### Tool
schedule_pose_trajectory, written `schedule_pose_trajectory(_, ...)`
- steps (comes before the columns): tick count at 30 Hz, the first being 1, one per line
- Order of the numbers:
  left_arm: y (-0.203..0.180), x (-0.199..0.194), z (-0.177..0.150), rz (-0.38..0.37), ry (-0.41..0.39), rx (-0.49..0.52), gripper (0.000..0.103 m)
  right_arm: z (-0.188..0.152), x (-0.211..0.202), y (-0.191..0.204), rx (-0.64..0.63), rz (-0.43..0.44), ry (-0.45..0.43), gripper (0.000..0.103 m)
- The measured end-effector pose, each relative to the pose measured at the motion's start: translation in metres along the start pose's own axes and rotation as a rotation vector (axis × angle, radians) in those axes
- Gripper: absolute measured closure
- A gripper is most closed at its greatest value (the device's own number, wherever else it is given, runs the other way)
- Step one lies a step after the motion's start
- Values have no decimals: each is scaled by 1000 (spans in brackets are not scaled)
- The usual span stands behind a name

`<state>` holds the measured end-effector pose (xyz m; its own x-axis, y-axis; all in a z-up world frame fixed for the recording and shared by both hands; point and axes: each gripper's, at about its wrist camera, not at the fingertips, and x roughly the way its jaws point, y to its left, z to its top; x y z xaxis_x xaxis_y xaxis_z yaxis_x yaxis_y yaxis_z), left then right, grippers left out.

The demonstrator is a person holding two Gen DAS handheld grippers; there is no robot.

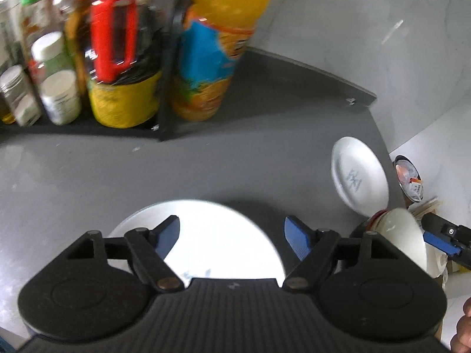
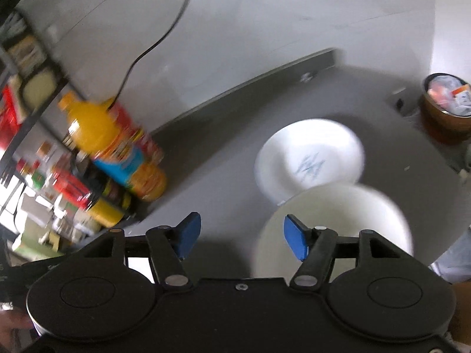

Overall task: Organize plates and bowls
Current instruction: 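Open both grippers and release the 'Sweet' plate, then move both grippers to the rim of the 'Bakery' plate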

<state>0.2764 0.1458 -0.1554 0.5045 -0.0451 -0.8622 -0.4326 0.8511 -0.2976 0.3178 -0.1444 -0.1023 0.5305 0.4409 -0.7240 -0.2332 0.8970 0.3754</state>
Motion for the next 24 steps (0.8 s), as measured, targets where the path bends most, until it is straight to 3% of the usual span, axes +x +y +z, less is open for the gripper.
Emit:
schedule_pose_trajectory(14, -94, 48, 37, -17, 43, 53, 26, 41, 12, -86, 91, -49, -13, 41)
schedule_pose_trajectory(24, -136, 92, 44, -6, 78, 42, 26, 59, 43, -138, 106, -52, 52, 41)
